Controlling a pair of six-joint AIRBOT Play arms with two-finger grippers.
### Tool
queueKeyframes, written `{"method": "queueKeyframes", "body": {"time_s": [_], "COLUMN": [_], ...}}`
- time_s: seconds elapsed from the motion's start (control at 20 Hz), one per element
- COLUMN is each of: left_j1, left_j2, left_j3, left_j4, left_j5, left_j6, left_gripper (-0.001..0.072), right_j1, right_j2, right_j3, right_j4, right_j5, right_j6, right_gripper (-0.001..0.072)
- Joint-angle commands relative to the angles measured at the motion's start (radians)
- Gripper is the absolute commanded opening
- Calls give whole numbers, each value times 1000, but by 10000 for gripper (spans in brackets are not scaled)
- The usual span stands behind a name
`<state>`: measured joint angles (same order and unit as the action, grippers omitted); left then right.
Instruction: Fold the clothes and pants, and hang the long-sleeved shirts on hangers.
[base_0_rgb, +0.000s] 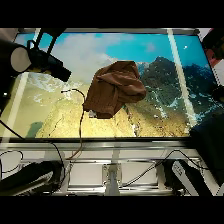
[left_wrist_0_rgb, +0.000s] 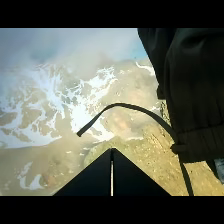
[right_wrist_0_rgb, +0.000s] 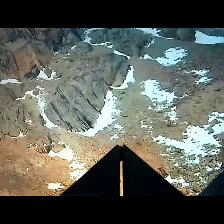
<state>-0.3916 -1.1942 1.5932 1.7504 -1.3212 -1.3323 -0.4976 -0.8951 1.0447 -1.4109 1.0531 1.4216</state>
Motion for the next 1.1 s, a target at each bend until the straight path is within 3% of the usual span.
{"method": "queueKeyframes", "body": {"time_s": [0.0,0.65,0.75,0.85,0.9,0.95,1.05], "left_j1": [1,1,1,1,1,1,1], "left_j2": [1,1,1,1,-2,-5,-16], "left_j3": [0,0,0,0,0,0,-1], "left_j4": [0,0,-1,-1,0,-2,-1], "left_j5": [0,0,0,0,11,26,22], "left_j6": [0,0,0,0,0,-2,-73], "left_gripper": [21,21,21,21,21,21,21], "right_j1": [1,1,1,1,5,24,114], "right_j2": [0,0,0,0,-2,-2,-5], "right_j3": [0,0,0,0,-1,-2,-3], "right_j4": [0,3,56,190,289,347,396], "right_j5": [0,-5,-22,-10,3,2,16], "right_j6": [0,0,18,163,182,166,7], "right_gripper": [42,42,42,42,42,42,42]}}
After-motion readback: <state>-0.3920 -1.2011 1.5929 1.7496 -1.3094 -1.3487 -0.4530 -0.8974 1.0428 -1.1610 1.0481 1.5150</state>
